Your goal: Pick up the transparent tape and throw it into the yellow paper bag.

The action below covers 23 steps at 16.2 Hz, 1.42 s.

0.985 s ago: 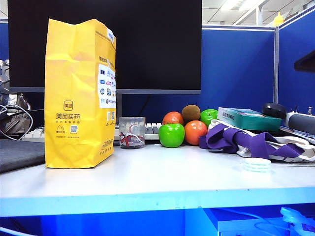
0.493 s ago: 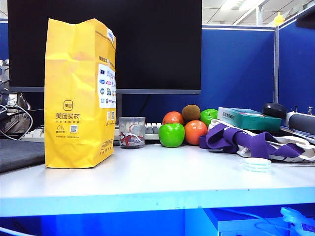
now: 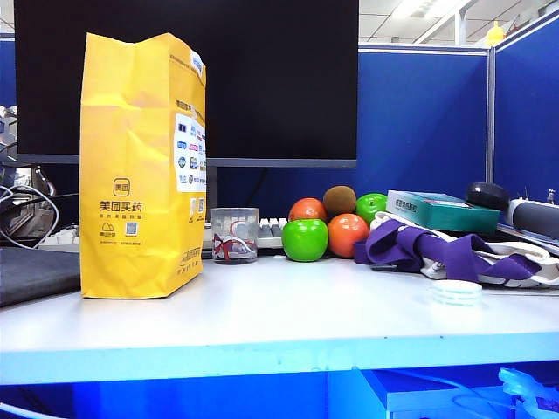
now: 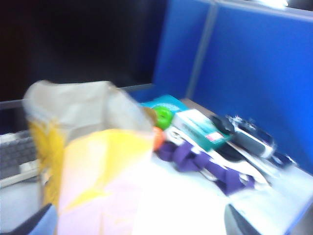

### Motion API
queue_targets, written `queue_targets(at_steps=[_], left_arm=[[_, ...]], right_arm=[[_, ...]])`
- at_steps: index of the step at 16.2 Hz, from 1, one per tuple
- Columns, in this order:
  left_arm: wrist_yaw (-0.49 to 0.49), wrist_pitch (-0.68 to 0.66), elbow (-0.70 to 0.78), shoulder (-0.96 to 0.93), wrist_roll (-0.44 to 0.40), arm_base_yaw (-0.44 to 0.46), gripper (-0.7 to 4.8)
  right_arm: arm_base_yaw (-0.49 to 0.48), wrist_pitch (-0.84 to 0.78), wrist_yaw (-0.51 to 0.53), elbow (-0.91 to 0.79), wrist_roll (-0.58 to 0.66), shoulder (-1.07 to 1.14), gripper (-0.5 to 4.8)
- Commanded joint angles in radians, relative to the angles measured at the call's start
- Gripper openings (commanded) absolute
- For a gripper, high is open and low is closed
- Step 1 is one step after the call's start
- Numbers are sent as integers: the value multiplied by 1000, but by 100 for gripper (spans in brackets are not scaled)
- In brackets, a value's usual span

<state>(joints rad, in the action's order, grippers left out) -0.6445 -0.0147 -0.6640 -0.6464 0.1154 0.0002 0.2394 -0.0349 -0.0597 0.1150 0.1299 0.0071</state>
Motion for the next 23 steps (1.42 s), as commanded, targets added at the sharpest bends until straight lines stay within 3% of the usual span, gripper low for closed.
queue_targets(at_steps=[1, 4, 9, 10, 12, 13, 18, 23], left_arm=[[-106, -71, -160, -153, -56, -3, 479], [-104, -74, -280, -264, -110, -65, 479], [-28, -132, -359, -419, -182, -224, 479], [-9, -217, -385, -453, -258, -250, 479], [128, -380, -454, -500, -398, -318, 479], [167, -438, -487, -521, -423, -336, 479], [185, -441, -508, -594, -422, -456, 479], [241, -408, -508, -735, -362, -554, 479]], right_arm=[[0, -23, -54, 29, -3, 65, 479], [0, -206, -71, 87, 10, 215, 479], [0, 67, -41, 479, -37, 726, 479], [0, 177, 2, 587, -39, 861, 479], [0, 350, 22, 706, -115, 1019, 479], [0, 406, 42, 738, -121, 1073, 479], [0, 454, 132, 751, -124, 1249, 479], [0, 365, 193, 751, -155, 1384, 479]])
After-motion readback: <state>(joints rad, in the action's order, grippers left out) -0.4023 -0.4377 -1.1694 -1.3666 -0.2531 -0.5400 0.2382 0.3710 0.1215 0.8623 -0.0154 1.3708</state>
